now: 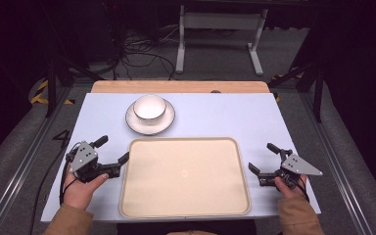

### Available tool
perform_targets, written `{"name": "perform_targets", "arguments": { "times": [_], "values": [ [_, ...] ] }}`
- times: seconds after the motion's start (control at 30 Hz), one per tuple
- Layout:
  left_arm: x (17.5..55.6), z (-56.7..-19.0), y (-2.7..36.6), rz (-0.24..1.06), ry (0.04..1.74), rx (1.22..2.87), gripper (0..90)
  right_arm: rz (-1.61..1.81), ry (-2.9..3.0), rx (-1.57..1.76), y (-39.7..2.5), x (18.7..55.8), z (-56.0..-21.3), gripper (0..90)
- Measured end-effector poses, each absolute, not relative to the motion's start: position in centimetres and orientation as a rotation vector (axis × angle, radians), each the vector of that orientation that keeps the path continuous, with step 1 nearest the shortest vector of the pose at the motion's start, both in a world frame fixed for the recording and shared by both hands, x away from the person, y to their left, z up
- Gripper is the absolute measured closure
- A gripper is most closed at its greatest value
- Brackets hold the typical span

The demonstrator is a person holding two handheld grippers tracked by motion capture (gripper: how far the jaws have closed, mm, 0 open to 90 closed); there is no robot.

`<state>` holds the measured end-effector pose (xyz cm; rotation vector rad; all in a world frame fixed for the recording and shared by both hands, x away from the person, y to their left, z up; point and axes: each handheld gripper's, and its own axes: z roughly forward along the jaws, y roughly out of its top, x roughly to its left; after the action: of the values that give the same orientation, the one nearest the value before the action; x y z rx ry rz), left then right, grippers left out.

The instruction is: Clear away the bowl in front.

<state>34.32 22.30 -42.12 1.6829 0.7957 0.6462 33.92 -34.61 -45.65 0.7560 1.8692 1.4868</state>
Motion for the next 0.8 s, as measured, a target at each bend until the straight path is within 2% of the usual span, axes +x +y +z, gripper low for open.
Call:
{"name": "perform_targets", "arguments": {
  "times": [0.53, 0.8],
  "values": [
    [35.5, -39.8, 22.3, 0.691, 0.781, 1.667, 6.3, 1.503, 1.853, 0.777, -34.8, 34.0, -45.7, 1.3],
    [37.8, -39.3, 21.9, 0.697, 0.737, 1.667, 12.7, 1.503, 1.858, 0.794, -34.9, 34.1, -45.6, 1.6]
  ]
}}
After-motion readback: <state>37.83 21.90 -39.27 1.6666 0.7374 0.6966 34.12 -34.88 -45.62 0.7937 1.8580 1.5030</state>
